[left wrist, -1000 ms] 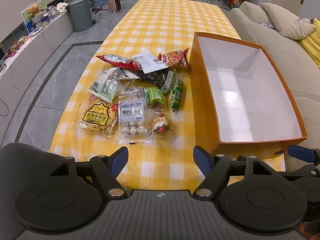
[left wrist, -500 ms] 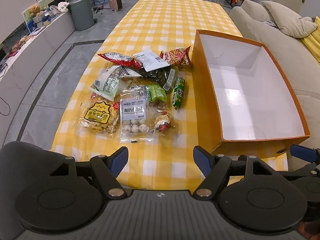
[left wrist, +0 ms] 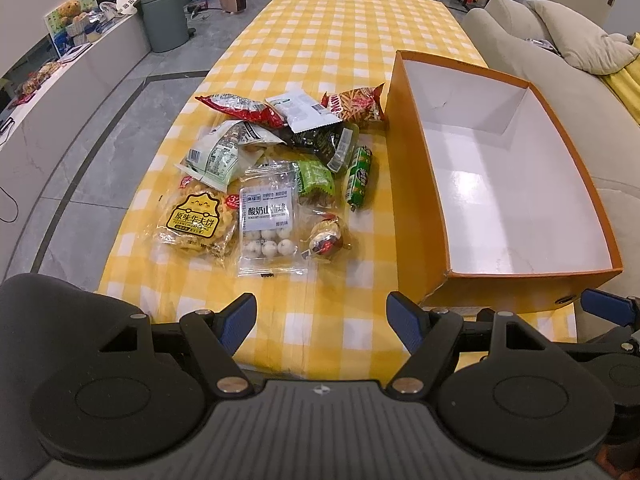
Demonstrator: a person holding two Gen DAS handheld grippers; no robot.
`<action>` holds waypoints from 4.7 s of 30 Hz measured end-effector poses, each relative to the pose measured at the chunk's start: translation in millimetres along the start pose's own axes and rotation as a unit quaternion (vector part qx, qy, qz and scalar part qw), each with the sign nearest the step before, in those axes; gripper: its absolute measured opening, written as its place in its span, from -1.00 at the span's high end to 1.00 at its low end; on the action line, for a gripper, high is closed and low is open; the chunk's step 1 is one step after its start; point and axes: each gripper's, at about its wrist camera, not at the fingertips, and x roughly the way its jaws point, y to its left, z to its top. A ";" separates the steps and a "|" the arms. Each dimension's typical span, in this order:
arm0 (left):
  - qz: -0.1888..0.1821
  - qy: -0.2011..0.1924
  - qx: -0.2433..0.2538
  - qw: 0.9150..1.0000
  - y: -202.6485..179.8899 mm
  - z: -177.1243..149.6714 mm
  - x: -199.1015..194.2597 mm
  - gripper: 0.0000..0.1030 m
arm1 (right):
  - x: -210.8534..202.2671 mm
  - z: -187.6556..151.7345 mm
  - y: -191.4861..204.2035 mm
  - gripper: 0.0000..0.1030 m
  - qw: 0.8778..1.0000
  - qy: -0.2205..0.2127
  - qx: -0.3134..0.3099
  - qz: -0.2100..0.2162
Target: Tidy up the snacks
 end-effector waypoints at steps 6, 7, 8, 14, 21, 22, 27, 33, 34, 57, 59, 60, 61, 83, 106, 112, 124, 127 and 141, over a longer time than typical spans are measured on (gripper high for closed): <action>-0.005 -0.001 -0.003 1.000 1.1 -0.7 0.3 -0.68 | 0.8 0.1 -0.6 -0.93 1.000 0.001 0.001 -0.001; -0.004 -0.001 -0.002 1.000 0.7 -0.6 -0.1 -0.69 | 0.8 0.0 -1.0 -0.93 1.000 0.001 0.002 -0.001; -0.005 0.000 -0.002 1.000 0.7 -0.7 -0.2 -0.69 | 0.9 0.0 -0.9 -0.93 1.000 0.001 0.002 -0.001; -0.005 0.004 -0.007 1.000 2.2 -0.1 1.8 -0.68 | 1.3 -0.5 0.4 -0.93 1.000 0.000 0.001 -0.004; -0.041 -0.007 -0.040 0.998 18.6 3.0 -0.1 -0.62 | -0.7 0.8 4.1 -0.93 1.000 -0.007 0.014 -0.010; -0.049 -0.012 -0.044 0.998 23.2 5.0 -2.9 -0.61 | -2.3 1.7 5.2 -0.93 1.000 -0.013 0.021 -0.008; -0.042 -0.070 -0.070 0.994 64.7 19.8 -26.5 -0.61 | -20.6 5.7 18.2 -0.93 0.995 -0.086 0.043 0.016; 0.025 -0.115 -0.100 0.988 128.2 34.6 -26.9 -0.61 | -43.7 3.8 56.3 -0.93 0.979 -0.186 0.031 0.082; 0.034 -0.110 -0.110 0.987 137.1 34.7 -21.2 -0.61 | -43.7 3.2 64.3 -0.93 0.976 -0.194 0.018 0.095; 0.029 -0.010 -0.111 0.993 164.7 28.7 37.7 -0.59 | 74.2 23.2 146.8 0.05 0.993 -0.083 -0.068 0.047; 0.030 -0.003 -0.110 0.993 165.1 28.7 40.8 -0.59 | 83.3 24.4 149.0 0.11 0.994 -0.070 -0.073 0.038; 0.030 -0.002 -0.110 0.993 165.1 28.8 41.8 -0.59 | 88.2 24.4 150.4 0.12 0.995 -0.064 -0.075 0.030; 0.030 0.000 -0.110 0.993 165.1 29.0 42.9 -0.59 | 93.2 24.0 151.6 0.12 0.995 -0.058 -0.077 0.023; 0.047 0.017 -0.109 0.993 159.3 30.6 54.4 -0.59 | 132.8 30.8 116.7 0.03 0.993 -0.035 0.009 0.108; 0.037 0.005 -0.093 0.995 143.9 28.6 56.7 -0.59 | 128.3 14.2 119.7 0.00 0.994 -0.010 -0.036 0.104; 0.000 -0.010 -0.089 0.996 138.2 31.0 55.2 -0.59 | 124.0 11.7 121.4 0.08 0.993 -0.020 -0.051 0.103; -0.020 0.024 -0.049 0.998 84.0 53.3 73.8 -0.59 | 42.2 20.4 86.8 0.08 0.985 -0.091 -0.025 0.146; -0.020 0.025 -0.049 0.998 75.6 57.0 78.2 -0.60 | 20.1 30.3 68.4 0.08 0.982 -0.127 -0.011 0.136; -0.001 0.028 -0.034 0.999 53.9 61.1 133.5 -0.75 | 6.1 51.4 -0.4 0.08 0.976 -0.159 0.077 0.124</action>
